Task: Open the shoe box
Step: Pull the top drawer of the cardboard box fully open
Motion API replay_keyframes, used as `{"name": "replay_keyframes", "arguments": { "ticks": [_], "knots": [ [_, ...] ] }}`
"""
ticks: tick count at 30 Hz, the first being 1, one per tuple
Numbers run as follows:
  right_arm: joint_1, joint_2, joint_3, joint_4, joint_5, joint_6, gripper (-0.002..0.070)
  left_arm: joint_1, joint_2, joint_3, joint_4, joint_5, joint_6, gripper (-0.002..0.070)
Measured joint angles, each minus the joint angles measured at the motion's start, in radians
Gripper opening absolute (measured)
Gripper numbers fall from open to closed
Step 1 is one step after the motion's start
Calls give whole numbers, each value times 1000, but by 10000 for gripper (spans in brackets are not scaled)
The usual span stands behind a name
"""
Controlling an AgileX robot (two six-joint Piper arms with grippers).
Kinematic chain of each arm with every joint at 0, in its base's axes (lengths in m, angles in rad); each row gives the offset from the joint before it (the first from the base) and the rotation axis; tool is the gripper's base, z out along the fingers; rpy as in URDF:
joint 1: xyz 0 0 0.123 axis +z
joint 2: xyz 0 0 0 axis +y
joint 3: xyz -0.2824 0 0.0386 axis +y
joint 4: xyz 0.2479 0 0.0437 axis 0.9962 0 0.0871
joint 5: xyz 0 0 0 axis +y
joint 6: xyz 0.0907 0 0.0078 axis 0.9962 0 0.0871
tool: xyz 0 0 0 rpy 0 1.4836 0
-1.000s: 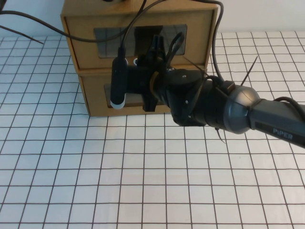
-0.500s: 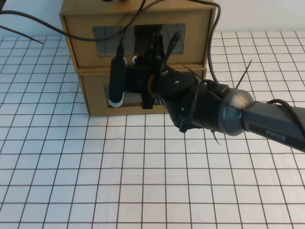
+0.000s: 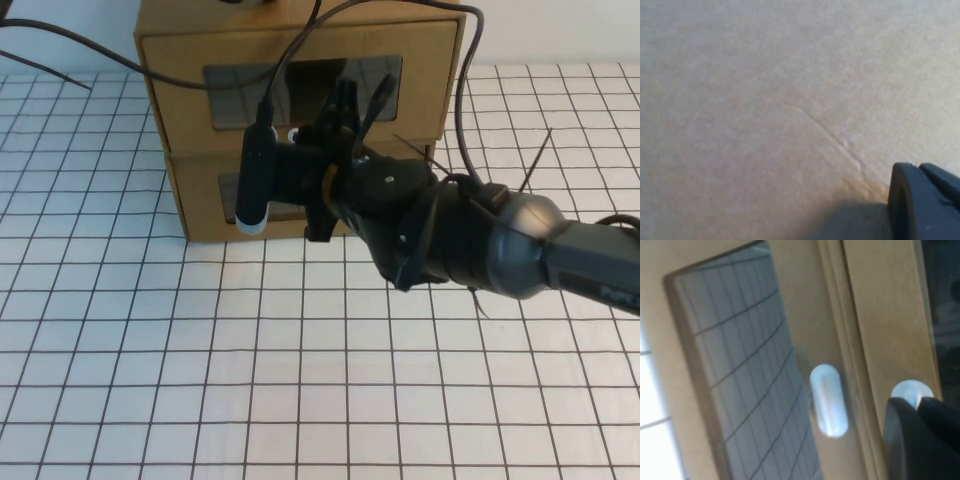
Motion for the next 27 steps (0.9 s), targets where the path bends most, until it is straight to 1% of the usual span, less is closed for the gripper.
{"name": "replay_keyframes", "arguments": {
  "ticks": [7, 14, 27],
  "knots": [
    [39, -107, 140, 4, 2, 27, 7, 0, 0, 0, -2, 11, -12, -2],
    [109, -229, 297, 6, 25, 89, 7, 0, 0, 0, -2, 17, -22, -2],
    [260, -403, 481, 190, 111, 95, 7, 0, 0, 0, -4, 21, -42, -2]
  ]
}}
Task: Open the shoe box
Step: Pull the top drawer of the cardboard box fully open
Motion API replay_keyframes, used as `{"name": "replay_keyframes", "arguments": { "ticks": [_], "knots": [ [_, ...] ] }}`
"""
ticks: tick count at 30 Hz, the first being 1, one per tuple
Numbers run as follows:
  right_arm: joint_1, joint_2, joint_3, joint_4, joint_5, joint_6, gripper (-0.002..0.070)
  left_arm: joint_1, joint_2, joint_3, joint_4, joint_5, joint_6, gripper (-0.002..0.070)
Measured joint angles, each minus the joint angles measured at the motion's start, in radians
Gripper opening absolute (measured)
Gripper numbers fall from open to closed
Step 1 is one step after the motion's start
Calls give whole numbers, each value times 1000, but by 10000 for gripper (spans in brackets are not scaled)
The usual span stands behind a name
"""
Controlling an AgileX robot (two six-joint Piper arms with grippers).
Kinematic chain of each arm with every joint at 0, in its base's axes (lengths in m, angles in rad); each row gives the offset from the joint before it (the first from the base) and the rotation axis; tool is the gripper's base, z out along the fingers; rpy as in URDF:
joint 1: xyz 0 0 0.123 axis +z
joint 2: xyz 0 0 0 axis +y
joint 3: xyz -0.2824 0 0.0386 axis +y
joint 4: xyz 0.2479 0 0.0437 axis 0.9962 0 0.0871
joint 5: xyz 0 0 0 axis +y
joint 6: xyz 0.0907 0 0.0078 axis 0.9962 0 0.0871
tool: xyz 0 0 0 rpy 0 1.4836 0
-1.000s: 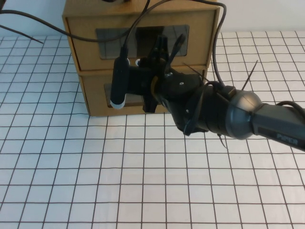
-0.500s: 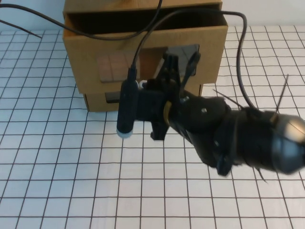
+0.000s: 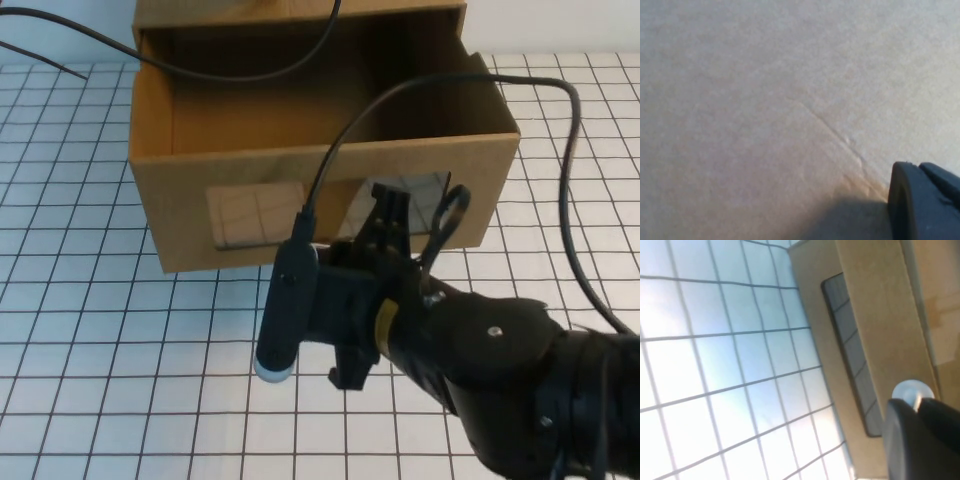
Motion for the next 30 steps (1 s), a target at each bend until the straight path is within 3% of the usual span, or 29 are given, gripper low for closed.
{"name": "replay_keyframes", "arguments": {
  "ticks": [14, 19, 25, 30],
  "knots": [
    [25, -62, 25, 239, 50, 9, -9, 0, 0, -1, 0, 5, -22, -2],
    [97, -161, 26, 379, 93, 9, -9, 0, -19, -24, 0, 53, -15, -2],
    [132, -306, 7, 485, 267, 9, -10, 0, -89, -96, -44, 113, 37, -2],
    [63, -365, -69, 549, 475, 9, -10, 0, -168, -110, -52, 120, 60, -2]
  ]
}}
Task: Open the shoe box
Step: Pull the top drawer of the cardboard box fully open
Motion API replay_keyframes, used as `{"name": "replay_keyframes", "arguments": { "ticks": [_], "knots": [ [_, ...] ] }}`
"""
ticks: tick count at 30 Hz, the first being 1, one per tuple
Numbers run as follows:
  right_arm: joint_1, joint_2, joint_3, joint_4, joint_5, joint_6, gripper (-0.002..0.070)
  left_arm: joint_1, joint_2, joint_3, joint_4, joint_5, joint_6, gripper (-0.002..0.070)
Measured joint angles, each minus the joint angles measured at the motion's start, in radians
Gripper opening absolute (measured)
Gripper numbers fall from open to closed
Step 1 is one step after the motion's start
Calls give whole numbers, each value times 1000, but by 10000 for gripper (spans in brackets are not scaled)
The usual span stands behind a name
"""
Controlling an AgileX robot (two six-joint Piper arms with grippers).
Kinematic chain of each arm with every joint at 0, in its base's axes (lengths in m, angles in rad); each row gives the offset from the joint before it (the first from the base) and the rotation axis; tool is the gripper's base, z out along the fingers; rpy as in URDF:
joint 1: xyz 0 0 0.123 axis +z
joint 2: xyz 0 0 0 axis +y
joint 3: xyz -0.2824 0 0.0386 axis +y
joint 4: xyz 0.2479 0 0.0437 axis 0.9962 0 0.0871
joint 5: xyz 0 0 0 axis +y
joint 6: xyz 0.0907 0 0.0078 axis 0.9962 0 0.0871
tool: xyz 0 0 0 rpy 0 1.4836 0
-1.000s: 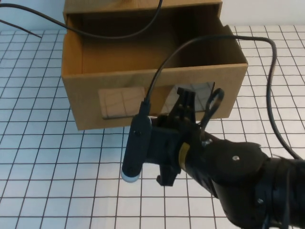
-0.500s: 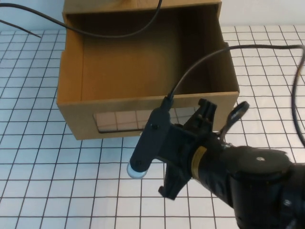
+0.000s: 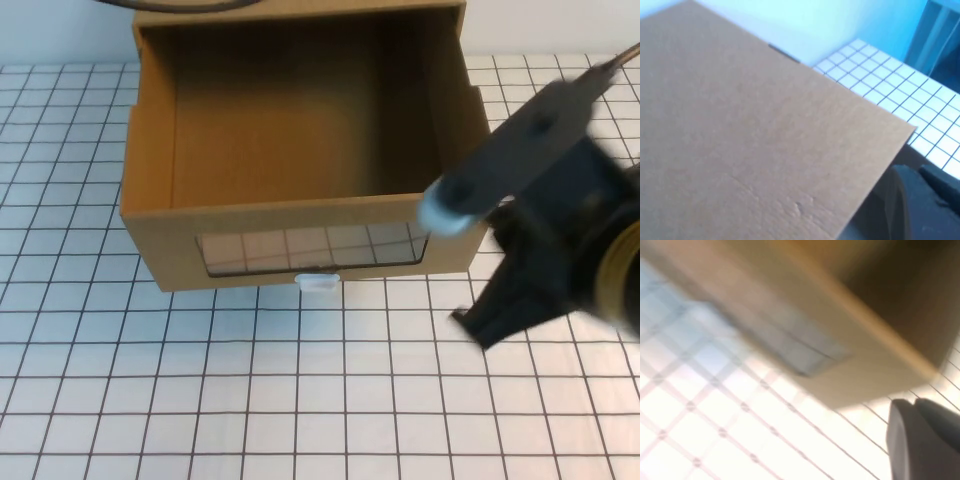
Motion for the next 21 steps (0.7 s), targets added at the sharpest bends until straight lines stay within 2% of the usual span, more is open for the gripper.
{"name": "replay_keyframes", "arguments": {
  "ticks": [5, 12, 17, 21],
  "knots": [
    [-159, -27, -69, 82, 70, -70, -10, 0, -57, 18, 4, 15, 2, -2],
    [-458, -81, -103, 357, 70, -305, -10, 0, -198, 200, 48, -9, 2, -2],
    [-642, -182, -74, 610, -9, -464, -11, 0, -419, 491, 98, -133, 32, -2],
    [-712, -278, 15, 725, -91, -524, -13, 0, -652, 781, 92, -276, 81, -2]
  ]
}}
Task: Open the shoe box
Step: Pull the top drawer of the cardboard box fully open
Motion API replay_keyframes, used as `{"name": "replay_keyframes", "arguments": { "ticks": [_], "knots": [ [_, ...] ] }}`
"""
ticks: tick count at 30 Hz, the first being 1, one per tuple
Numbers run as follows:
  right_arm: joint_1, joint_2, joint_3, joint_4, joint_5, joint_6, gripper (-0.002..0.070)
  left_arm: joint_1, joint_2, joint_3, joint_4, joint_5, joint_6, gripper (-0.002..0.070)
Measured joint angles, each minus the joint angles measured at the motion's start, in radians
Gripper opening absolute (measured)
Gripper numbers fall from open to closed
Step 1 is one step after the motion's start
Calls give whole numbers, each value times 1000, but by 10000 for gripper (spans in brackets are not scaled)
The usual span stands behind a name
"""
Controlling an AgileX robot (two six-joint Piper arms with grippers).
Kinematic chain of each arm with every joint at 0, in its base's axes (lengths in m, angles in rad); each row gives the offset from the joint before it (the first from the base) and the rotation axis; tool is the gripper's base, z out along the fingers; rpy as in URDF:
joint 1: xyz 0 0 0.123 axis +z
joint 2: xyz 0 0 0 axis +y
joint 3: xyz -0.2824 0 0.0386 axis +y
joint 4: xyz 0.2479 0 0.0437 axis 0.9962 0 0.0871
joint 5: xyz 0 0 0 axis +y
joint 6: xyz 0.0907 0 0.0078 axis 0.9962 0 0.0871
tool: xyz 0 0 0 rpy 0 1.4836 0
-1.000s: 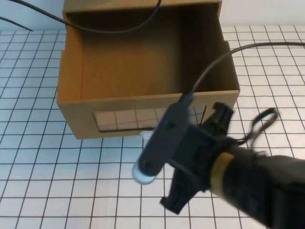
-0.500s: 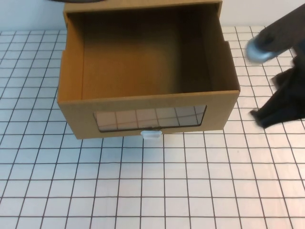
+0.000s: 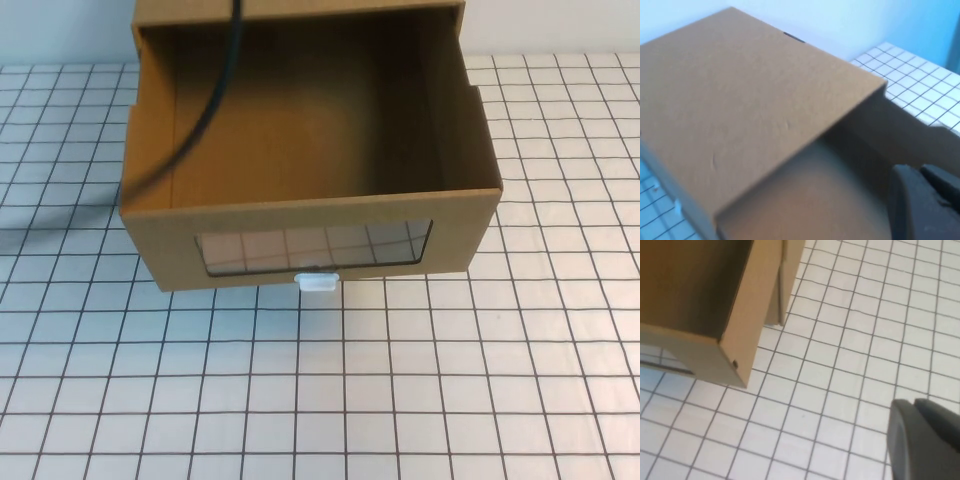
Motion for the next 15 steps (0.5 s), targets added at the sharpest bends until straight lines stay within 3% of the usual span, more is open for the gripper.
{"name": "replay_keyframes", "arguments": {
  "ticks": [8, 15],
  "knots": [
    [-14, -217, 307, 99, -249, -17, -13, 0, -546, 707, -10, -386, 61, -2],
    [-14, -413, 569, 127, -587, -17, -13, 0, -1077, 1145, -16, -599, 59, -2]
  ]
}}
